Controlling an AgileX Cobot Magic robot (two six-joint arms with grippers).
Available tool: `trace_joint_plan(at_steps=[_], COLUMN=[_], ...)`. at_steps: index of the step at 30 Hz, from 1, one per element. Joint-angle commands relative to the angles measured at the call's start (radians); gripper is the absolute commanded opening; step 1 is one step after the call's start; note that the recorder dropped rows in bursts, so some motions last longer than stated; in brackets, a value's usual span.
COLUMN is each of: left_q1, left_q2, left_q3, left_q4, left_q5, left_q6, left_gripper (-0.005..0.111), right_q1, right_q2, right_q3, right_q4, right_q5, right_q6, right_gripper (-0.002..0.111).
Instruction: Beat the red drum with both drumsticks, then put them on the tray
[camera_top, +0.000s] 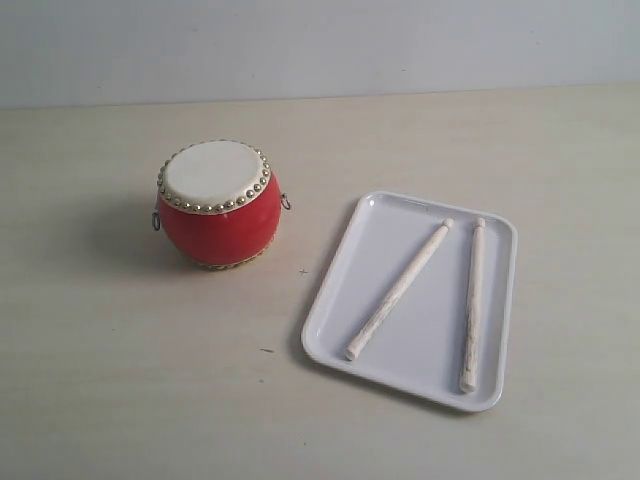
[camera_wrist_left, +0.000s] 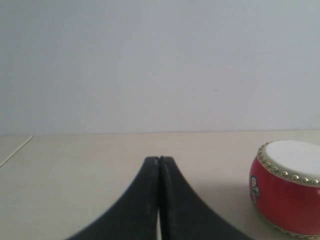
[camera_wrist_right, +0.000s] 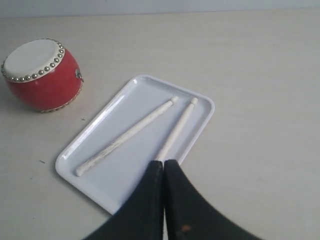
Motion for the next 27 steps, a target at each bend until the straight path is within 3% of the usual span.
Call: trace_joint_plan(at_steps=[1, 4, 10, 17, 21, 27], left_q1=[0.002, 0.002, 0.002, 0.002, 0.002, 0.002], left_q2=[-0.006, -0.006, -0.006, -0.006, -0.006, -0.006], left_q3=[0.000, 0.000, 0.000, 0.000, 0.000, 0.000], left_q4=[0.003, 0.003, 0.003, 0.005, 0.005, 0.004], left_q5=[-0.007, -0.007, -0.007, -0.007, -0.007, -0.004], left_q6=[-0.006, -0.006, -0.006, -0.006, -0.006, -0.006], left_gripper=[0.000, 0.000, 0.000, 0.000, 0.000, 0.000], right_q1=[-0.004, -0.004, -0.055, -0.146, -0.187, -0.213], right_q2=[-0.003, -0.021, -0.130, -0.187, -0.234, -0.350], right_q3=[0.006, 0.018, 0.198, 0.487, 0.549, 0.549], right_q4=[0.004, -0.057, -0.095, -0.058, 0.038, 0.003], right_q5=[-0.014, -0.071, -0.582, -0.905, -0.889, -0.806], right_q6=[-0.006, -0.011, -0.013, 0.038, 0.047, 0.010], right_gripper=[0.000, 0.000, 0.000, 0.000, 0.000, 0.000])
